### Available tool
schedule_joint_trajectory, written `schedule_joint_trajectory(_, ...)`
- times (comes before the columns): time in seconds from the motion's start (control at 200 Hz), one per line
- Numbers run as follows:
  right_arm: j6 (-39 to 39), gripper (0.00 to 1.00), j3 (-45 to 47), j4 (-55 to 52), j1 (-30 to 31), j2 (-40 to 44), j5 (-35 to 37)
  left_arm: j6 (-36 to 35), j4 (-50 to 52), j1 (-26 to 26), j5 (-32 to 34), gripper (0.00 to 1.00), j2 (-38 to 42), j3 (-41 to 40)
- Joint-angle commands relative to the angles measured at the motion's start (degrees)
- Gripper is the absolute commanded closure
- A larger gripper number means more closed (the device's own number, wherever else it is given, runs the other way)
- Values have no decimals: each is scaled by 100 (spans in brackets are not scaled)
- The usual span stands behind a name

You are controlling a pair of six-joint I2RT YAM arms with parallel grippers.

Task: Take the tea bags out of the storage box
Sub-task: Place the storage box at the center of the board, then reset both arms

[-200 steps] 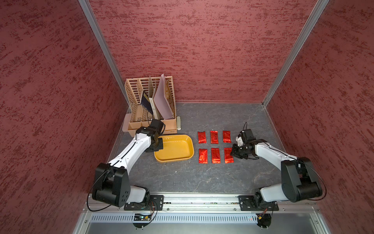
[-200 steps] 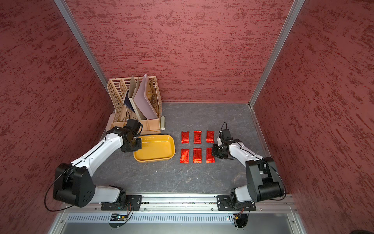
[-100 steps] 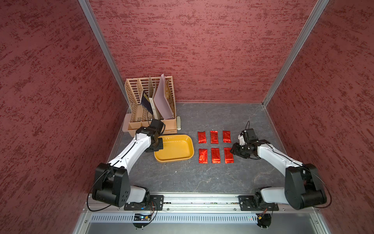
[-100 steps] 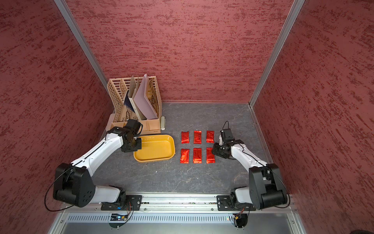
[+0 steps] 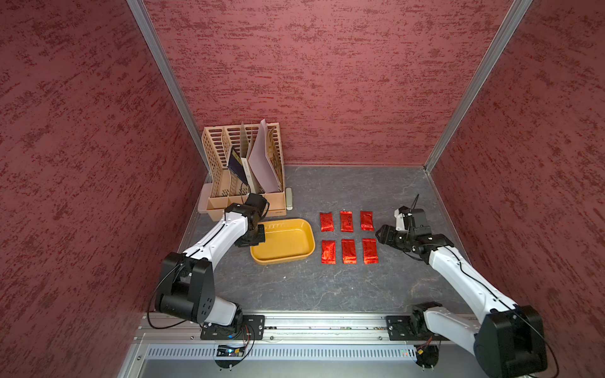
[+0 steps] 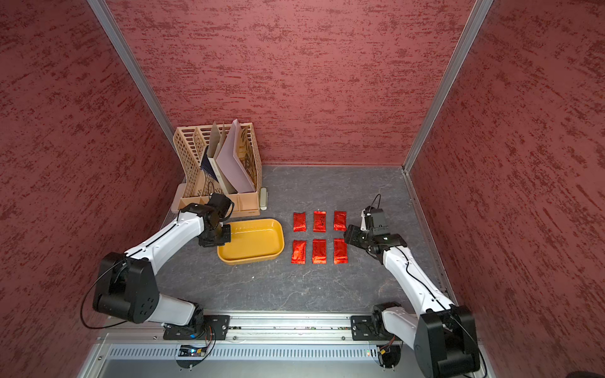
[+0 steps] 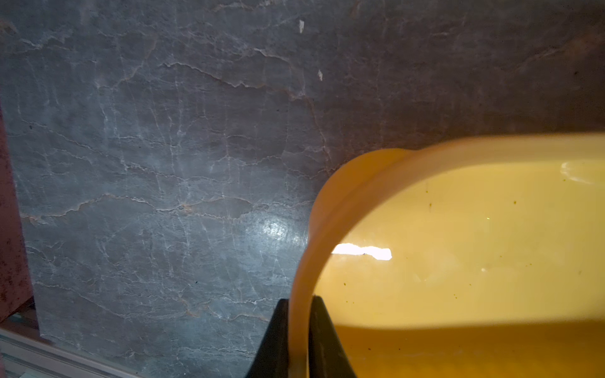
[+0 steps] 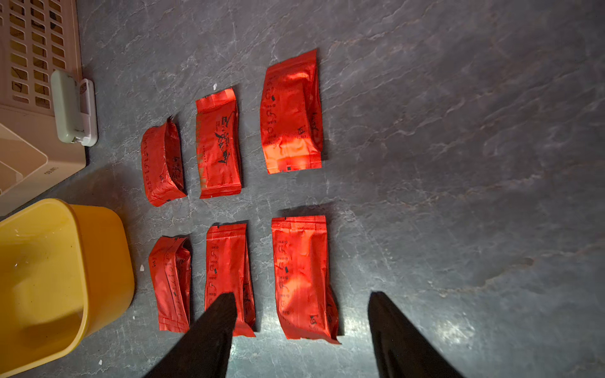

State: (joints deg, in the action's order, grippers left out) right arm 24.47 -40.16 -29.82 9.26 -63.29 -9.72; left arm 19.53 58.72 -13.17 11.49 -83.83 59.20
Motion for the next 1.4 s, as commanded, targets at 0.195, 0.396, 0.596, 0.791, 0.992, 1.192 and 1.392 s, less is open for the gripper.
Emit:
schedule_joint_trajectory(0.195,76,29,173,161,-30,464,331,91,79,51,158,31,-8,49)
schedule_joint_trajectory(0.396,-72,26,266,525,-36,1278,817,264,76,-143,968,0,1148,165)
schedule_joint_trajectory(0.596,-1481,14,800,1928,-35,1772,1949,278,-2072,-762,1813,0,3203,-1036)
schedule_joint_trajectory(0.791,-2202,10,1909,3995,-34,1677,2584,-1065,-6135,-1498,2199,0,4378,-3724)
schedule_joint_trajectory(0.992,-2526,8,2584,6439,-51,146,3200,-2036,-7736,-1138,2379,0,3242,-3983)
schedule_joint_trajectory(1.192,-2540,7,2539,8276,-249,-1144,3012,-2528,-10601,95,1067,0,1129,-4421)
schedule_joint_trajectory(1.392,-2515,9,2355,9022,-462,-2224,2303,-2432,-12299,859,-110,0,-181,-4439)
